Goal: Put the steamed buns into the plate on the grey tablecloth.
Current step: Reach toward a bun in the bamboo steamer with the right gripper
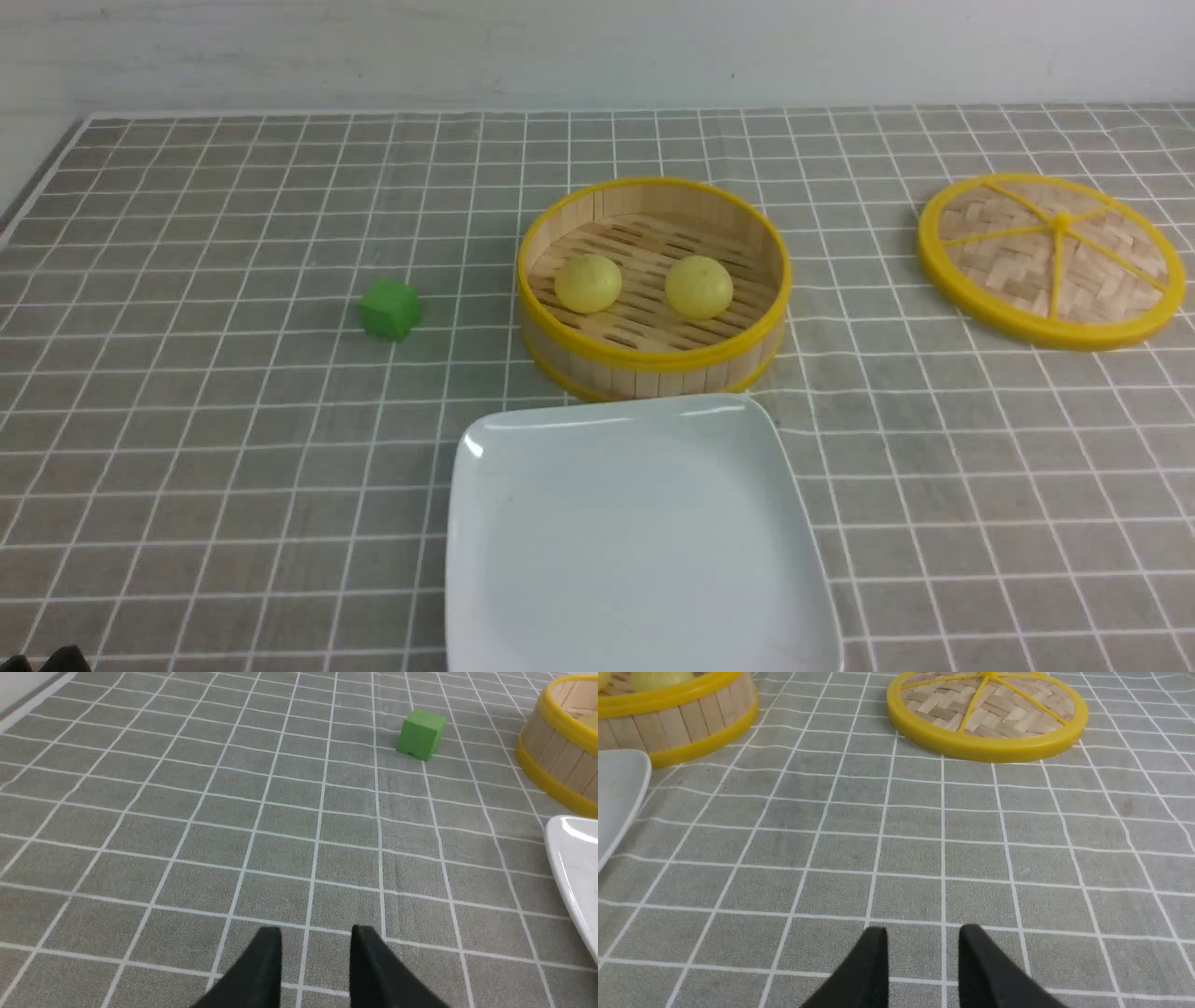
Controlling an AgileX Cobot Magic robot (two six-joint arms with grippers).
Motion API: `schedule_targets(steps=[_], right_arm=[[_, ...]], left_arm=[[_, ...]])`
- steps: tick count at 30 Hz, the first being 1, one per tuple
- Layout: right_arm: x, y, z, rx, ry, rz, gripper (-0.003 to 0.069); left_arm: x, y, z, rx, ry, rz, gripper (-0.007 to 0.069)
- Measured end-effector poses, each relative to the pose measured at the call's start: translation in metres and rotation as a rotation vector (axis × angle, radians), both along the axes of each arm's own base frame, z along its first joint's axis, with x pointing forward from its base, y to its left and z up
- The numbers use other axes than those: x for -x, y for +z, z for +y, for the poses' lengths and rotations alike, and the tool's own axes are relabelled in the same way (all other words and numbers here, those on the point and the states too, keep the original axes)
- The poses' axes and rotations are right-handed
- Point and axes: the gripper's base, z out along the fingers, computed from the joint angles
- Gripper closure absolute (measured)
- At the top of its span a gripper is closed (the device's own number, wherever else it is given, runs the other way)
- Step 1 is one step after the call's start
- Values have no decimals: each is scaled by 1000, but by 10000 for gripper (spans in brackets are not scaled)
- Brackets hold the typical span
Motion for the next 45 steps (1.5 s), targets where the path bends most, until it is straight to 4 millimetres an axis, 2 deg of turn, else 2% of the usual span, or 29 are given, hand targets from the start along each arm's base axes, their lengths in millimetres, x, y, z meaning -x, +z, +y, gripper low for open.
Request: schedule_targets(steps=[32,42,45], right_arm=[[0,0,0,2,0,0,420],[0,0,-3,91,-8,-7,420],[0,1,-2,24,-12,-11,420]], left_arm=[[0,0,0,-1,0,0,385],[0,0,0,-1,0,0,385],[0,0,0,-1,0,0,385]])
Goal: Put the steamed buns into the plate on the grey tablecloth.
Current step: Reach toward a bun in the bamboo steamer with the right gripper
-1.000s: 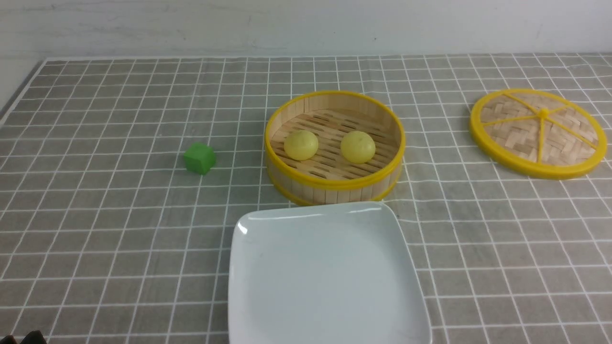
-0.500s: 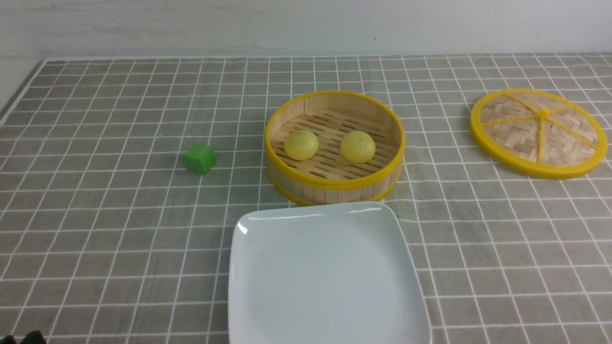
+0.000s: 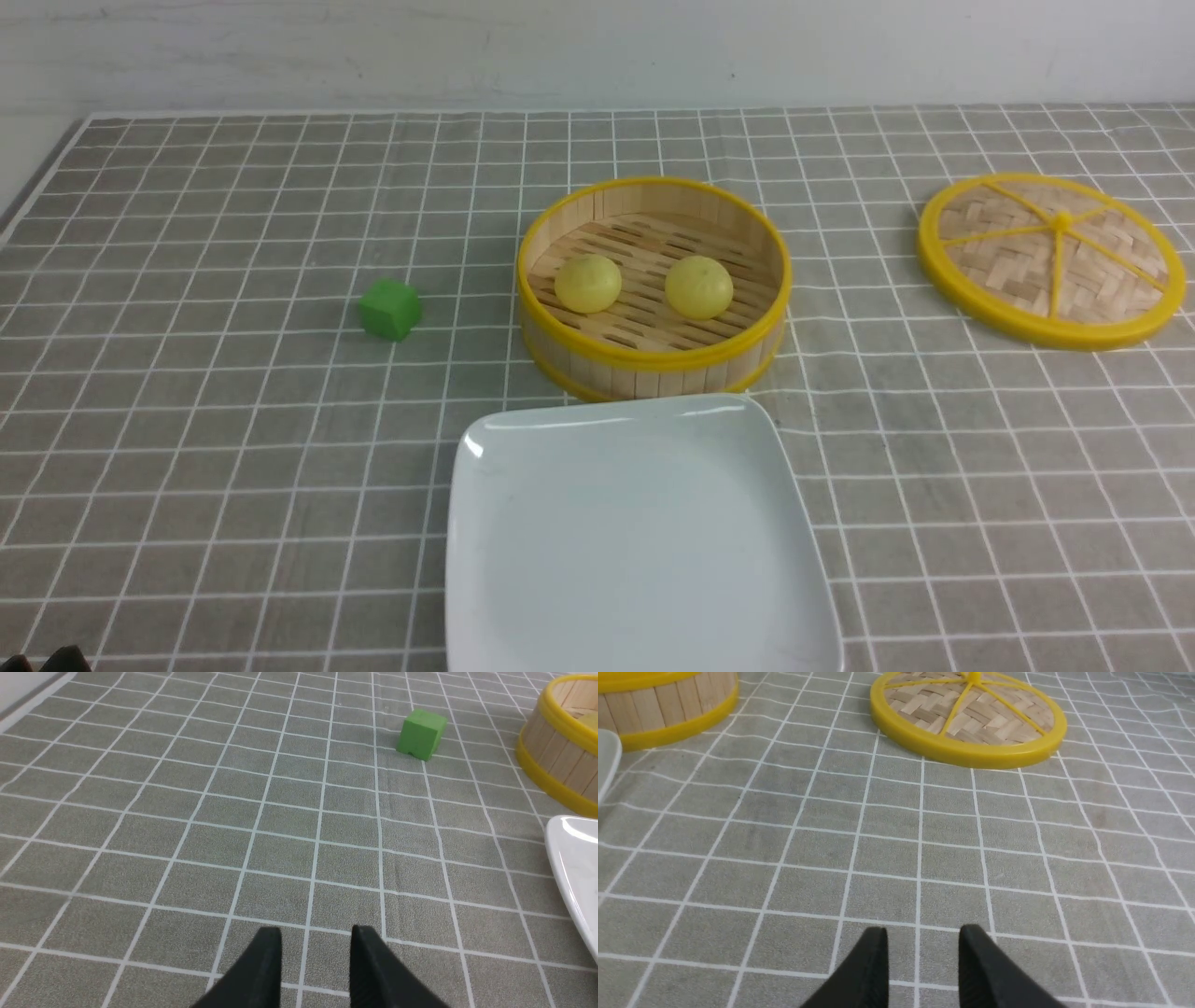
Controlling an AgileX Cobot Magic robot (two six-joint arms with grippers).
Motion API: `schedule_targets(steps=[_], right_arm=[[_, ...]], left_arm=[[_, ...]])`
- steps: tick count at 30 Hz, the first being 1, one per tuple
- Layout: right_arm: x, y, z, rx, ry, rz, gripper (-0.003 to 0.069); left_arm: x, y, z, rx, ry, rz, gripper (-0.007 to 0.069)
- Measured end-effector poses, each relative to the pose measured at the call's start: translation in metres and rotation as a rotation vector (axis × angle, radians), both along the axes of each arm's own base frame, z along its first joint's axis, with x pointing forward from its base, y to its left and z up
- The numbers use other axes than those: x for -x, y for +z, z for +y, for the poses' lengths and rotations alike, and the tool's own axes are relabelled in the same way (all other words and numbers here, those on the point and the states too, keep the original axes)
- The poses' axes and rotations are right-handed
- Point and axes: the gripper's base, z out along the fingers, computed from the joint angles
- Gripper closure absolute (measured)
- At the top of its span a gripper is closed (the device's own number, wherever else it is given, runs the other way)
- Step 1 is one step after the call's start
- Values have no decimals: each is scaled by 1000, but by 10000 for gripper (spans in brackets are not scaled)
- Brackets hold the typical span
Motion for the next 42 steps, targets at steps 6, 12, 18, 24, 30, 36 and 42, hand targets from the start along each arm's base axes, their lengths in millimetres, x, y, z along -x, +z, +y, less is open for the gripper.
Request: schedule_targets(steps=[6,12,18,24,30,36,42], right_arm=[[0,1,6,-306,-19,2,420],[0,1,12,-600,-37,30,420],[0,2,15,-724,-35,46,420],[0,2,16,-734,-34,49,420],[0,2,16,-734,-34,49,420],[-1,9,14,-770,-37,-21,446],[-1,69,9,-587,11,-240,614]], left_arm=[[0,0,0,0,0,0,385],[0,0,-5,278,28,9,385],[1,1,-16,913,102,68,385],[2,1,-18,1060,127,92,385],[1,1,-17,1013,132,81,385],[1,1,-15,974,135,61,396],[3,34,-15,985,71,-46,561]])
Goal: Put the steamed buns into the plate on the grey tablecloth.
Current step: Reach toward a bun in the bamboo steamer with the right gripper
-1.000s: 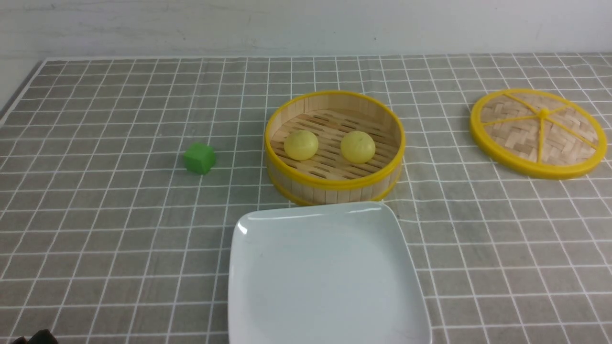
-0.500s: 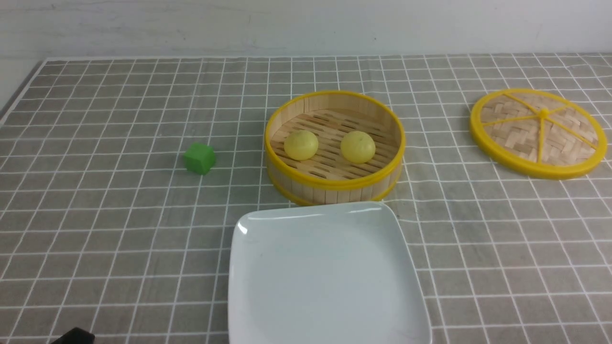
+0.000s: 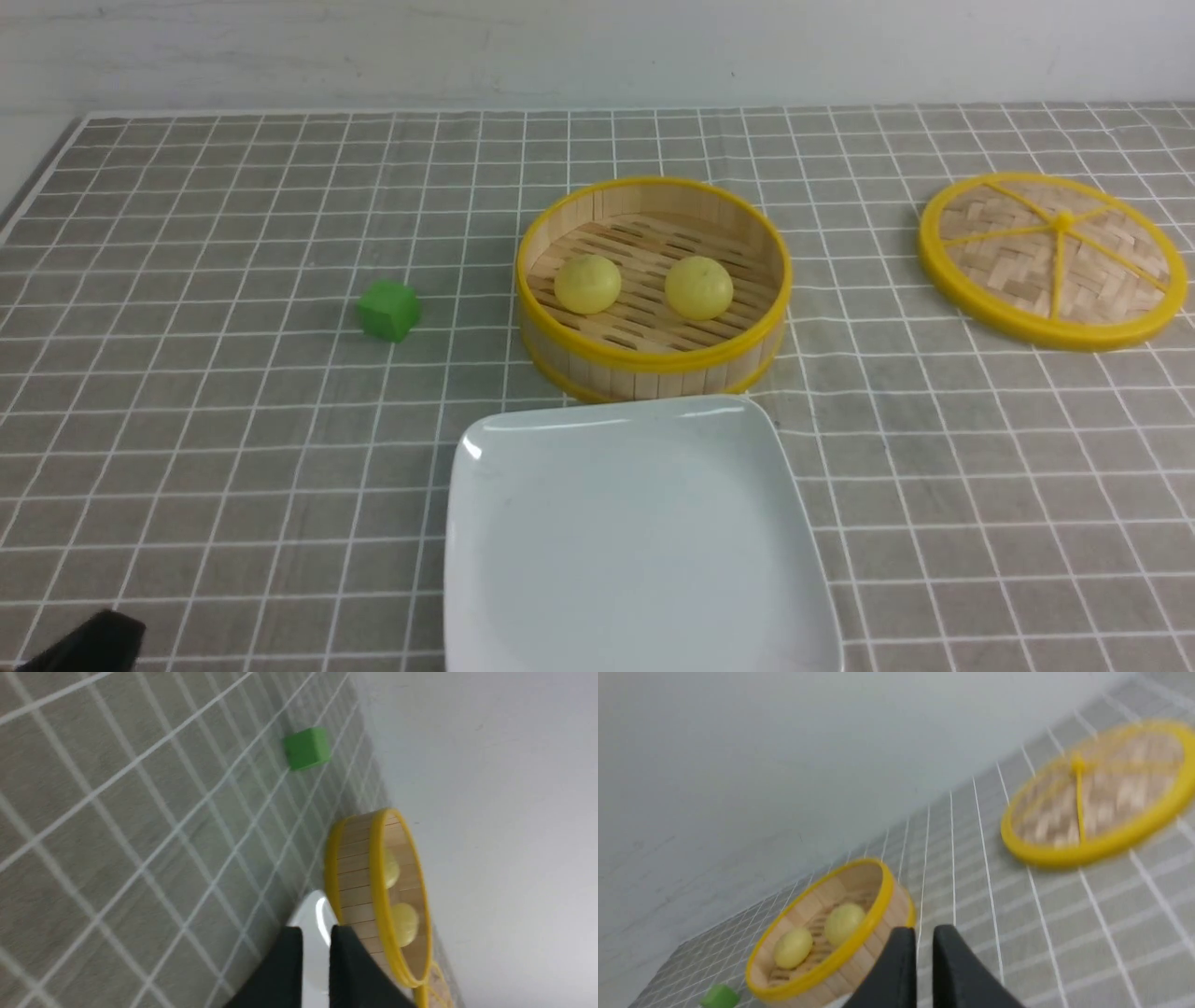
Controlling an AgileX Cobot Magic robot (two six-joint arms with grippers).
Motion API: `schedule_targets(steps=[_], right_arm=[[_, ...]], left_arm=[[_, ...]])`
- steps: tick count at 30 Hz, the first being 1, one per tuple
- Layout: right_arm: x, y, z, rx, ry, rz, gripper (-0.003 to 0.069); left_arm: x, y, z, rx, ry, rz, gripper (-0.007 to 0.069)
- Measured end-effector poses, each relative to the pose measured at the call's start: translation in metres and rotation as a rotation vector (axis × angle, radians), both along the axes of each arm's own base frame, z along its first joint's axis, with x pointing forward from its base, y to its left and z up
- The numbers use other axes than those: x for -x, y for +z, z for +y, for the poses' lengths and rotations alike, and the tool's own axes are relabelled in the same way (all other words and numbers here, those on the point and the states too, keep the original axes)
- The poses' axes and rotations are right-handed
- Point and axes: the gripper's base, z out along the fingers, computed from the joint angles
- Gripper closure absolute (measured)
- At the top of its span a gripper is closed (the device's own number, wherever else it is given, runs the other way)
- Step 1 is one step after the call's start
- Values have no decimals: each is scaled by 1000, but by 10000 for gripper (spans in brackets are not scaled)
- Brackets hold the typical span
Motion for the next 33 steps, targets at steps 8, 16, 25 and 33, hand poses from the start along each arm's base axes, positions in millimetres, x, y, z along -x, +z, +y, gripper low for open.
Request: schedule_targets(steps=[8,16,25,33], right_arm=[[-40,42,11,269,155,537,659],[-124,28,29,322,401,949,634],[-227,28,81,397,718,912,494],[-308,38,150,565,818,869,311]], left_arm=[[-1,52,-4,-309,-141,211,623],[-35,49,-10,-529,-385,597,623],[-62,37,-13,-531,-459,737,613],[-65,33,-13,-554,-488,771,554]])
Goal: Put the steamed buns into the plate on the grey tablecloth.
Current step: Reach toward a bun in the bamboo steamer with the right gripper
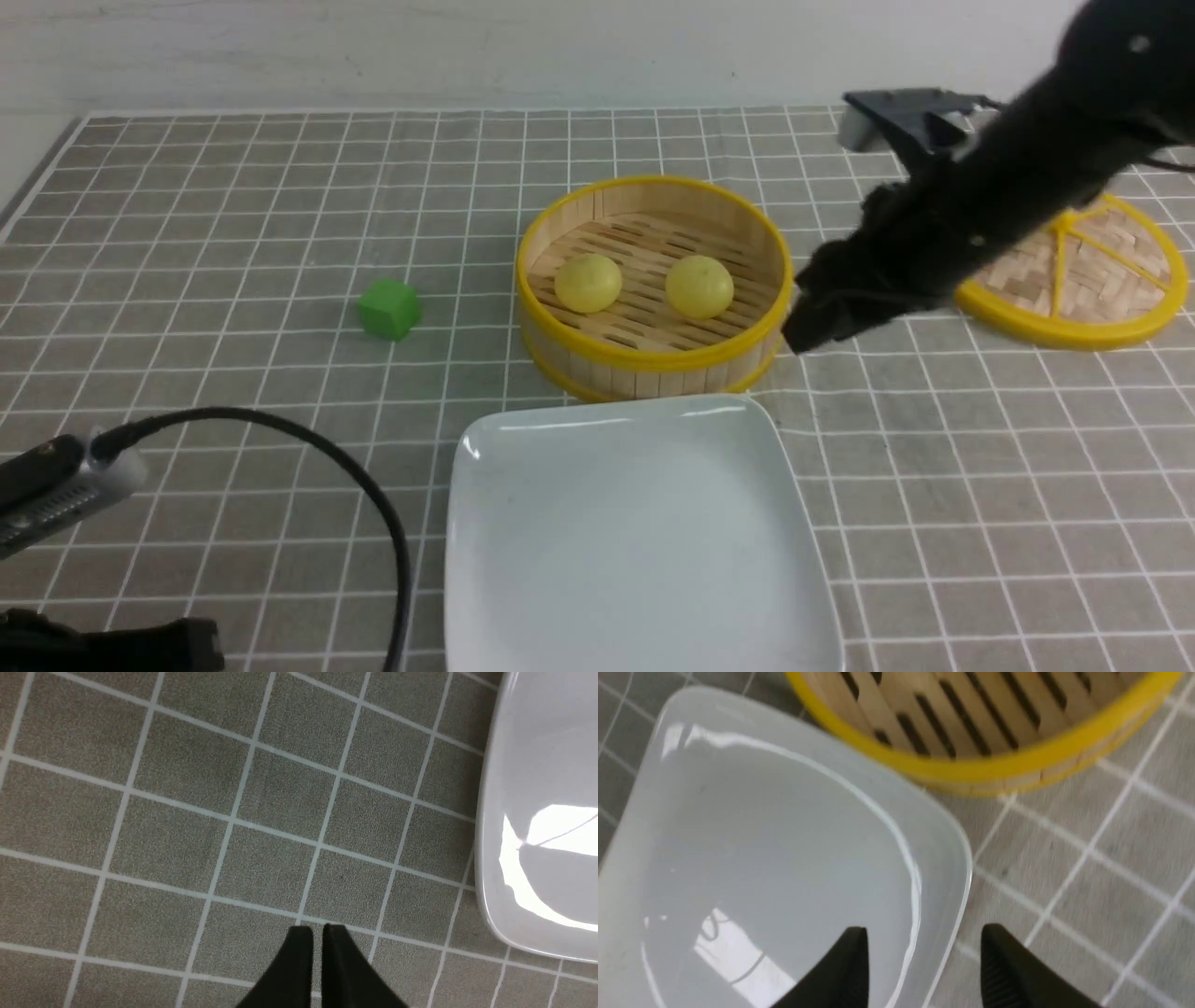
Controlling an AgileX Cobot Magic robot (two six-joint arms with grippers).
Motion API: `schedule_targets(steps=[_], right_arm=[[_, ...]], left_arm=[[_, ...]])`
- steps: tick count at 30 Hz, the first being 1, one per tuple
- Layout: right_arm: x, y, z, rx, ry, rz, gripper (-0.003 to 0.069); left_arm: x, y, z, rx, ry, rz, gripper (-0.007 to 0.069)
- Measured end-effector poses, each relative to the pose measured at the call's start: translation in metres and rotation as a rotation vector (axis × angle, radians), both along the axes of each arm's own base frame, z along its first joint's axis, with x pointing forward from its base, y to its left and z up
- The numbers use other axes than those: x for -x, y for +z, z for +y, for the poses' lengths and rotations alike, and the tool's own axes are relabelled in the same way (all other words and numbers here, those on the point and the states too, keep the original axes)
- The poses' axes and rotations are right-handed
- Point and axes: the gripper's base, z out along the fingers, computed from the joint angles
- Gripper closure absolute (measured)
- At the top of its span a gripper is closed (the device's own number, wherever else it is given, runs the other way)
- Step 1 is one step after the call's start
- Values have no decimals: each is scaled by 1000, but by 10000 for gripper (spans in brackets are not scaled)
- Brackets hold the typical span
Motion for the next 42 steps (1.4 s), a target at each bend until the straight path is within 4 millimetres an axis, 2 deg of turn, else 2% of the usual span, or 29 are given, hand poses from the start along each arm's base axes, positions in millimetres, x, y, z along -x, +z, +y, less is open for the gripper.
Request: schedule_targets(steps=[1,2,3,7,12,19,25,29,32,33,35,39,42], right_arm=[[-13,0,8,13,2,-19,297],[-18,-1,11,15,1,-24,293],[-34,-6,19,25,-7,-34,283],[-71,-14,33,13,-41,-70,272],[-94,-35,40,24,-53,-68,270],[-105,-58,40,74,-59,-84,270],[-108,-68,40,83,-60,-73,294],[-108,-71,41,75,-62,-65,403],[-108,-71,42,67,-64,-62,543],[-108,-70,42,64,-64,-64,592],[-108,-67,42,65,-58,-62,643],[-104,-51,42,84,-18,-19,648],[-99,-18,41,89,23,-19,648]], left_arm=[[0,0,0,-1,-3,5,535],[0,0,0,-1,-3,5,531],[1,0,0,-1,-4,10,501],[1,-1,0,-1,-6,16,411],[2,-1,0,-1,-7,19,342],[1,-1,0,-1,-6,16,337],[1,-1,0,-1,-5,13,337],[1,0,1,-12,-6,6,337],[0,-1,2,-26,-9,3,337],[0,-1,2,-30,-9,3,337],[0,-1,3,-40,-12,2,337],[0,-1,4,-60,-16,1,337],[0,-1,6,-83,-21,-1,337]])
